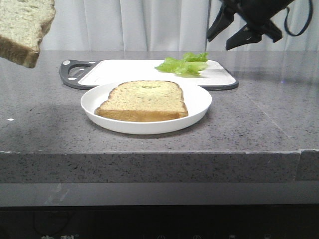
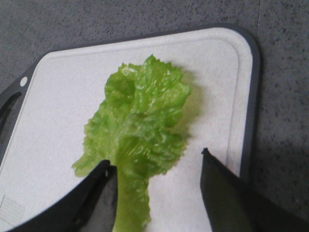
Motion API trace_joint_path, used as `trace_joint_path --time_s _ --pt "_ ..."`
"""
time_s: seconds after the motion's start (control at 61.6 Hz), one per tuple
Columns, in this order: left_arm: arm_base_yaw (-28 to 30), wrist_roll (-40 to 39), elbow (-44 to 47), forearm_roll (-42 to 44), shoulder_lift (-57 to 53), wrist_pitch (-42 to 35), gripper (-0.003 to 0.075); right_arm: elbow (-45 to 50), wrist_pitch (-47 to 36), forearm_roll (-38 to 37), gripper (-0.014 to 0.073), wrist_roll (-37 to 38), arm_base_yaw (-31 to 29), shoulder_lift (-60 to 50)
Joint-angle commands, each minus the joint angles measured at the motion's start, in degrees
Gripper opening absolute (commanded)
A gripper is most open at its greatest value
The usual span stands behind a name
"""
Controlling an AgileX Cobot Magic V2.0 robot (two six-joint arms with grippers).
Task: Left arm grabs bread, right arm adds lettuce
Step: 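Reach the right gripper to the lettuce leaf and grasp its stem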
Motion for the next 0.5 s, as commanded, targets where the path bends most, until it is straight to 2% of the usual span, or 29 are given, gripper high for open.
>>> trace_joint_path --time_s 0.0,0.243,0.487 --pt "0.08 -0.06 -1.65 -1.83 -0.56 -2.79 -0.0020 -5.73 -1.53 3.48 0.0416 -0.97 -0.10 0.20" --pt "0.08 -0.06 -1.65 -1.83 -0.56 -2.79 -0.0020 -13.51 -1.59 7.32 0.0416 -1.02 0.47 7.37" --pt "0.08 -0.06 -1.65 -1.83 -0.56 -2.45 -0.0020 -15.19 -0.82 7.90 0.0416 -3.88 2.83 9.50"
